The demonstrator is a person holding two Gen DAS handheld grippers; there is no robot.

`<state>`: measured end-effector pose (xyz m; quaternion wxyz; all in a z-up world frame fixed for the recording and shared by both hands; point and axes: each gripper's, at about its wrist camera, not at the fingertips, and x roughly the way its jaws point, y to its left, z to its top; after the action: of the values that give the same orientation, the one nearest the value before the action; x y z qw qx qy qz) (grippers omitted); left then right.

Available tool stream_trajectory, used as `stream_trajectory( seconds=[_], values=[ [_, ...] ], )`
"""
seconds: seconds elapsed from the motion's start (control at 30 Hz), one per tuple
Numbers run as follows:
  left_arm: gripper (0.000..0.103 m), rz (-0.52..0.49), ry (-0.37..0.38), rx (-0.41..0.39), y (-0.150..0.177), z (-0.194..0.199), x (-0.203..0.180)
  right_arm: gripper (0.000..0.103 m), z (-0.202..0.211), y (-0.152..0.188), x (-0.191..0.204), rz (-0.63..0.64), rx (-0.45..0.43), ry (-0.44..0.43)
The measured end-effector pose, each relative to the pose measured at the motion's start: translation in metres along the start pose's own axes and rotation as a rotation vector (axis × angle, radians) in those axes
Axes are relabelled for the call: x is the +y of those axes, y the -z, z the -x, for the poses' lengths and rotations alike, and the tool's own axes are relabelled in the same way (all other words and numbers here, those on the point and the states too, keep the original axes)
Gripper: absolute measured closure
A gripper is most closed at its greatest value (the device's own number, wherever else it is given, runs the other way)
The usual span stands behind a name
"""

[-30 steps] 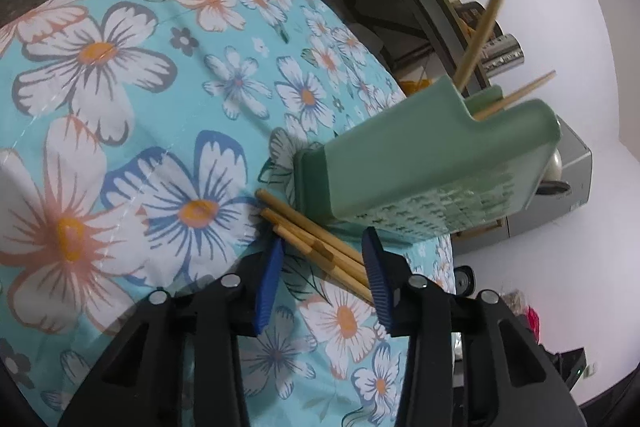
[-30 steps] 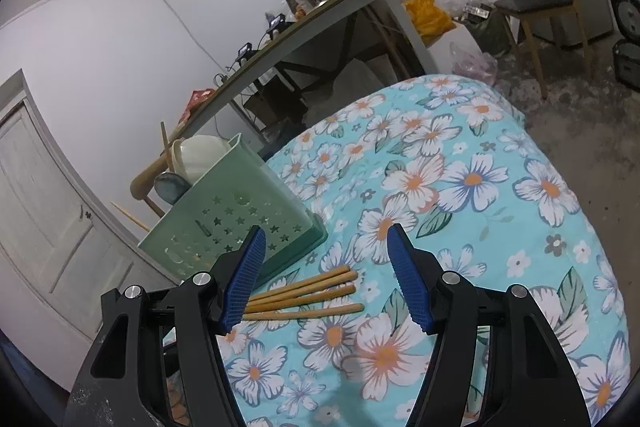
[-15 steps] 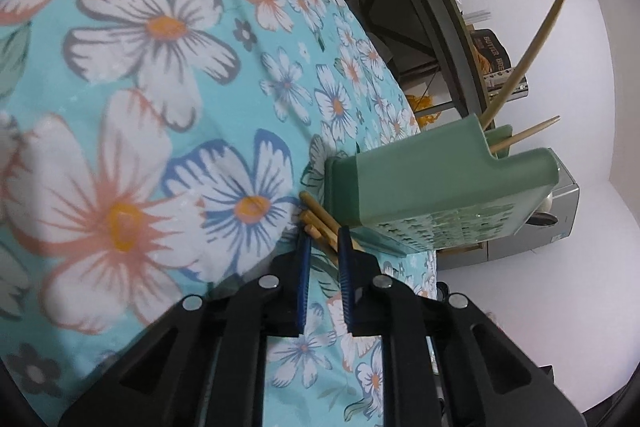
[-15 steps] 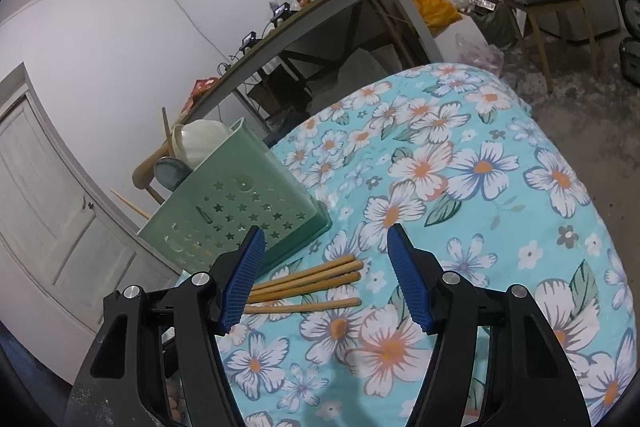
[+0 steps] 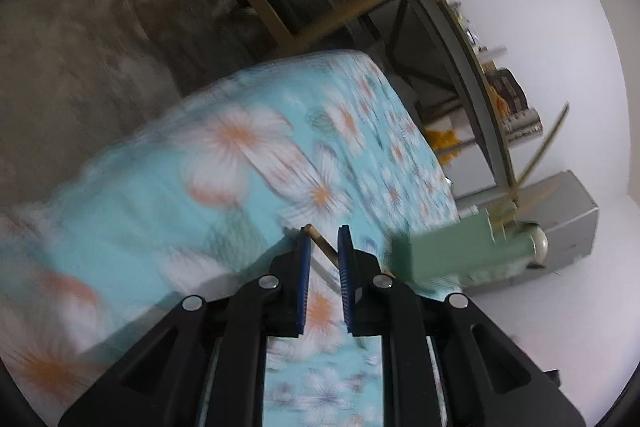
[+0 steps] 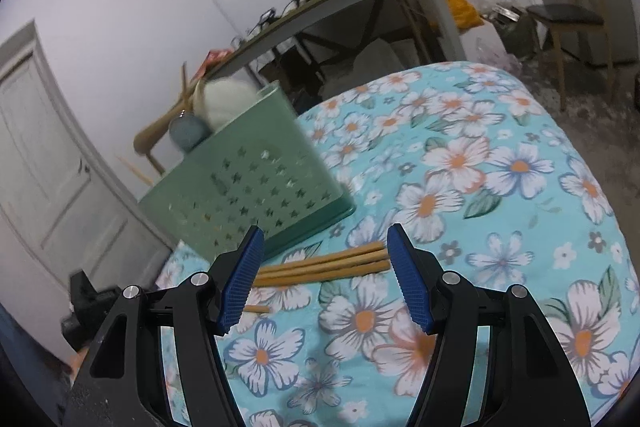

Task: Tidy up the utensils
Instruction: 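Lift the chopstick with the left tool while the right tool closes on another chopstick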

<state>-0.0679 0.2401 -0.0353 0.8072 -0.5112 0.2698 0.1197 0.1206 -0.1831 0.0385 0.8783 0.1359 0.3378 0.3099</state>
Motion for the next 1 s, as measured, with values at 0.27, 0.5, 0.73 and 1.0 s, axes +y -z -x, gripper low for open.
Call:
stream_trajectory(
  seconds=[0.27,0.5,0.73,1.0],
  values=[
    [0.090,0.055,-0.051,-0.069,-0.039,0.040,0.055,0.041,-0.028,0.017,0.025,0.165,0.090,0.061],
    [0.090,-0.019,-0.033,-0.037,-0.042,0.036,0.047,0.042,-0.068,0.039,0.072,0.464,0.208,0.053],
    [0.090,-0.015,-0.029,-0.018,-0.047,0.037,0.054,0.042,-0.087,0.055,0.116,0.660,0.208,0.056],
    [0.090,0.004,-0.050,-0.076,-0.063,0.065,0.076,0.053,-0.111,0.065,0.135,0.756,0.240,0.122]
  ],
)
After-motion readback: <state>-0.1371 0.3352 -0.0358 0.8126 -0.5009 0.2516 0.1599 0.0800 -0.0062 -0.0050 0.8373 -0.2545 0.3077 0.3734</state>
